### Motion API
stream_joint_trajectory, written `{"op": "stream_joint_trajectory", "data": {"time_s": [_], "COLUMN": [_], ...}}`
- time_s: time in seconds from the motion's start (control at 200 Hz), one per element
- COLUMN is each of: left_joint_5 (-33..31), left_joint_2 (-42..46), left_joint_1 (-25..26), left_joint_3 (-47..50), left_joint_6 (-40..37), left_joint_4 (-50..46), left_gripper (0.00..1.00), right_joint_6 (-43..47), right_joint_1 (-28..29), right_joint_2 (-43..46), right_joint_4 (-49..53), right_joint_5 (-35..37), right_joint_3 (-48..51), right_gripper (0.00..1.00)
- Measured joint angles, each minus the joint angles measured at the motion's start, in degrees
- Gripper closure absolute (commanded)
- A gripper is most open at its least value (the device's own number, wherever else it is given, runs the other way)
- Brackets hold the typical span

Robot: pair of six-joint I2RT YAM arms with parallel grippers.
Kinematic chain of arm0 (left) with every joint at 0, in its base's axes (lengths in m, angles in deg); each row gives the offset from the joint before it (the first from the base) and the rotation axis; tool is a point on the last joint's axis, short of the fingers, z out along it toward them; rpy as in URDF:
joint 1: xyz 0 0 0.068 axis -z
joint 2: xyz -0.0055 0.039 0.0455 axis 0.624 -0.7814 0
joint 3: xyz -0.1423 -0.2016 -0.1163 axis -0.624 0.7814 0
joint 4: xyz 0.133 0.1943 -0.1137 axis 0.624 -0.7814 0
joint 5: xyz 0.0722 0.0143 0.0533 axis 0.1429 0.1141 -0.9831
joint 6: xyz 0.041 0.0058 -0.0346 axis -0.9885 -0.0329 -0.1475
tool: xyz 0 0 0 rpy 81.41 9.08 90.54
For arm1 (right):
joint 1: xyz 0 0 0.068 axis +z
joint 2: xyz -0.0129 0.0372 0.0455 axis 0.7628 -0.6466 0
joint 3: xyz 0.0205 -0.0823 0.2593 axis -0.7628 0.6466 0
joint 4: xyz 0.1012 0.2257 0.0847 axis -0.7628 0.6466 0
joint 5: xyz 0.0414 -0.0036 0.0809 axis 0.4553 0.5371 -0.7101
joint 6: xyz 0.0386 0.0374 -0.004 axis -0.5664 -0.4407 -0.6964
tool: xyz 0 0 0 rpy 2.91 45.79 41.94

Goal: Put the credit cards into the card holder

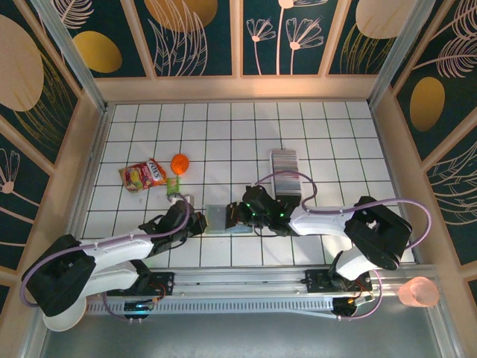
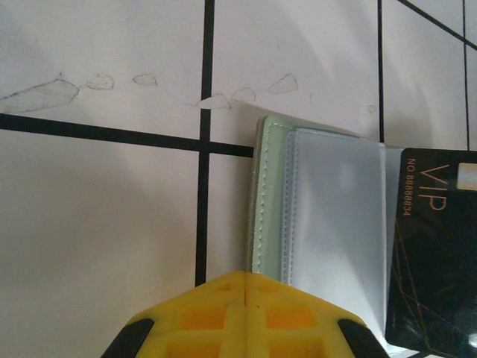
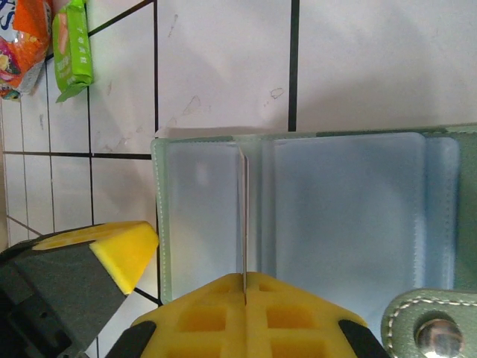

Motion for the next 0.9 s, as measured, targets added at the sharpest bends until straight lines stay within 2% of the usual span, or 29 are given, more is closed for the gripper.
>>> {"op": "stream_joint_trajectory", "data": {"time_s": [0.576, 0.901], "left_joint_5": [0.5, 0.55], "left_joint_2": [-2.34, -2.86], "left_joint_1": [-0.28, -0.28], "left_joint_3": [0.0, 0.0], "left_joint_6": [-0.24, -0.68], "left_joint_4": [1.07, 1.75], "left_gripper": [1.0, 1.0], "right_joint_6": [-3.61, -5.27], "right_joint_1": [0.02, 0.02], "right_joint_2": [-1.2, -3.15], "right_joint_4": [-0.5, -4.85], "right_joint_5": [-0.7, -2.78], "right_joint_3": [0.09, 0.94], "right_gripper": [1.0, 1.0]}}
